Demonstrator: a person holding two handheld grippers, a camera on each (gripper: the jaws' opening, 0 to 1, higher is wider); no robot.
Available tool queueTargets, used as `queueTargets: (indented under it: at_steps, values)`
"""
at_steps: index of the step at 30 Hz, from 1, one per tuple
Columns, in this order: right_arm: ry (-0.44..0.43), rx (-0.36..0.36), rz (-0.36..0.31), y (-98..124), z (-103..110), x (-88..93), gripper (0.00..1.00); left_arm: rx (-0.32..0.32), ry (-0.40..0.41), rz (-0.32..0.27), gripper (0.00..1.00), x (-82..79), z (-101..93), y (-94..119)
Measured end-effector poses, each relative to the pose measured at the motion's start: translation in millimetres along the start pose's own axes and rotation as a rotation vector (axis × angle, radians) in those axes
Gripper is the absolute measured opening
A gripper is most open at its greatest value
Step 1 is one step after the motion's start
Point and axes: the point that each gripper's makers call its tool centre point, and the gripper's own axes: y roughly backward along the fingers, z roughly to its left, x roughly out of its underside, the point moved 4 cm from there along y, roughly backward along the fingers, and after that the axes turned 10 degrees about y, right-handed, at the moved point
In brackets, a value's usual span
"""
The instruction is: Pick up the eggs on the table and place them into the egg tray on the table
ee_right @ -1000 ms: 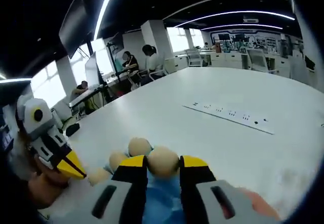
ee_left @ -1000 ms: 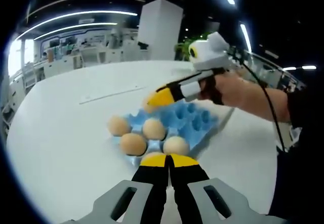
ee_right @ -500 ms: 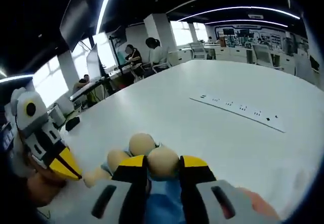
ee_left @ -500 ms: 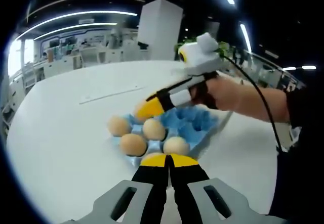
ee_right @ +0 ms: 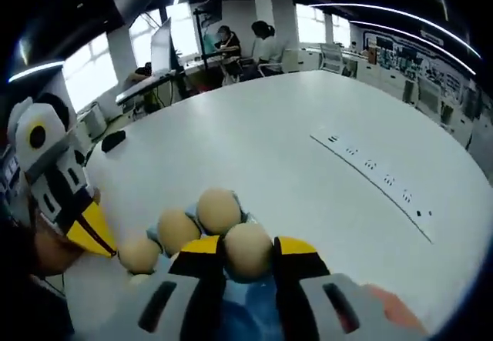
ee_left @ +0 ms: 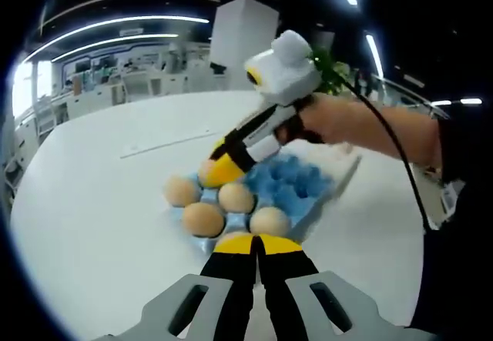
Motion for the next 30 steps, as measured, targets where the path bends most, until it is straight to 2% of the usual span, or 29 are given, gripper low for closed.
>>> queueTargets:
  at_steps: [5, 8, 11, 15, 17, 20, 23, 28, 30]
  values:
    - [0.008, -0.008, 0.055, 0.9, 0.7, -1.3, 0.29, -0.006, -0.008, 0.004, 0.01, 0.0, 0.0, -0.7]
    - [0.005, 0.016, 0.027, 6.9, -1.9, 3.4, 0.35, -0.009, -0.010, 0.006, 0.01, -0.7, 1.8, -0.6]
    - [-0.048, 0.009, -0.019, 11.6, -3.2, 8.7, 0.37, -0.009, -0.008, 0.007, 0.01, -0.5, 2.2, 0.0]
    - [-0.137, 0.031, -0.138, 22.6, -7.9, 11.9, 0.42, -0.006, -0.003, 0.004, 0.01, -1.2, 4.6, 1.3]
    - [-0.149, 0.048, -0.172, 27.7, -9.5, 12.9, 0.42, -0.007, -0.005, 0.005, 0.01, -1.3, 4.7, 0.8]
    - [-0.154, 0.062, -0.187, 38.6, -6.7, 22.8, 0.41, -0.007, -0.011, 0.008, 0.01, -1.1, 5.2, -1.0]
    - [-0.147, 0.143, -0.210, 48.5, -11.5, 29.5, 0.52, -0.007, -0.008, 0.007, 0.01, -0.8, 4.9, -1.6]
    - [-0.176, 0.299, -0.223, 70.6, -26.1, 43.6, 0.60, -0.003, 0.004, 0.001, 0.01, -0.8, 4.6, -2.1]
    - [-0.186, 0.329, -0.241, 78.9, -27.2, 45.5, 0.64, -0.002, 0.006, 0.001, 0.01, -1.6, 5.6, -3.1]
